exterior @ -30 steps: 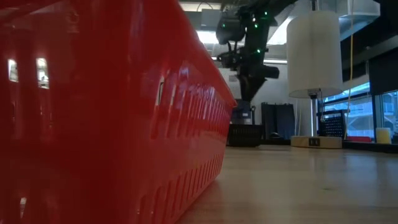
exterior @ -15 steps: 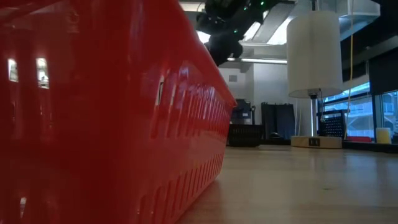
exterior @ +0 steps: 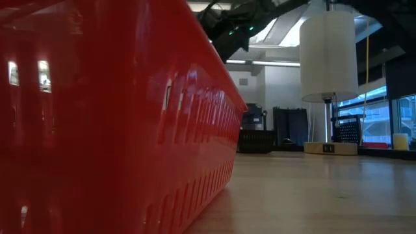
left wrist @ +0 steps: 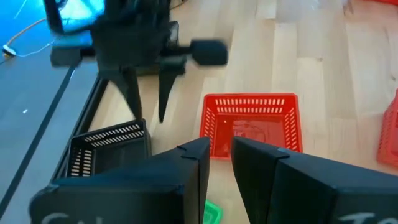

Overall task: Stack baskets by color
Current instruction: Stack the left black bin on the black bins

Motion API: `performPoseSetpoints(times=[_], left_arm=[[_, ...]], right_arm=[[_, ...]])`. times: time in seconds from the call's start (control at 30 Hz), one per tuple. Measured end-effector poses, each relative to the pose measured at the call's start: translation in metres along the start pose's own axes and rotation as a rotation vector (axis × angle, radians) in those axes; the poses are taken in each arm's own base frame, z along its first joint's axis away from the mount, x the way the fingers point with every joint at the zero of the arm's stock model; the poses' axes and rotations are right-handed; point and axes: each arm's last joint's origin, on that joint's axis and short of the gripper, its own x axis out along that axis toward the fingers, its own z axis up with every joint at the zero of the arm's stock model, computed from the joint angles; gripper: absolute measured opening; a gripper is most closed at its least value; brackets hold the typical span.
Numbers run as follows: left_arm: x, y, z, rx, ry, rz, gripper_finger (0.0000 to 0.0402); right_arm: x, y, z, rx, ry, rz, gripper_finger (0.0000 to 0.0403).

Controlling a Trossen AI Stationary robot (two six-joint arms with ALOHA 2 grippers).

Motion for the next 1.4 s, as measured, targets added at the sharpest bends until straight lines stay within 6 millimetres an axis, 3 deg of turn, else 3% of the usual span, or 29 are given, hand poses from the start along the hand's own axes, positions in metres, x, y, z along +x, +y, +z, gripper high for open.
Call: performPoseSetpoints(times=[0.27,0.6,0.9,1.4], left_arm=[[0.000,0.000,0.000,0.002,0.003,0.000,0.0058],[0.000,0.000,-0.002,0.010,0.024,0.001,0.0058],[0.000,0.000,-0.002,0.010,0.024,0.000,0.0058],[0.000,0.000,-0.002,0.010,0.023,0.000,0.0058]], right_arm=[[0.039,-0.020,0.003,0.082,0.106,0.021,0.0126],[0.061,-0.025,0.002,0.125,0.217,0.082,0.0126],[0.066,-0.028,-0.003,0.140,0.272,-0.012,0.0126],[0.063,-0.031,-0.011,0.176,0.322,0.003,0.0126]])
